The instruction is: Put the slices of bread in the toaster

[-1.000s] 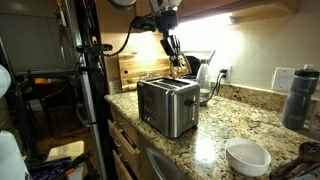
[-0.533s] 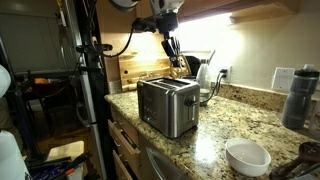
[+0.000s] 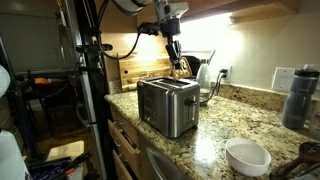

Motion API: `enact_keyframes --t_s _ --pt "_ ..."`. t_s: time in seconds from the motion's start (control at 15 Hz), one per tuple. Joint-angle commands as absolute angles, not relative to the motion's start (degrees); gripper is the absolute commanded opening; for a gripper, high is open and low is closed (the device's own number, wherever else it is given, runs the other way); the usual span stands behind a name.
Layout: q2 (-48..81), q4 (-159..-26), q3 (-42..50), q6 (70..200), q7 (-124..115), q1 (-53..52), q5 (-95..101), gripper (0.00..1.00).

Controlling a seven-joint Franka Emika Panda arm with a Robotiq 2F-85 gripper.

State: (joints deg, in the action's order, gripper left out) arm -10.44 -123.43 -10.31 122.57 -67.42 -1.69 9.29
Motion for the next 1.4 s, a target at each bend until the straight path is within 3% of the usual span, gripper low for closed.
enact_keyframes --t_s 0.0,1.33 --pt "-8.57 -120.59 -10.25 122.46 -66.52 -3.13 8.36 0.1" --pt "-6.34 -120.54 -10.6 121.62 -72.06 -4.95 5.77 0.1"
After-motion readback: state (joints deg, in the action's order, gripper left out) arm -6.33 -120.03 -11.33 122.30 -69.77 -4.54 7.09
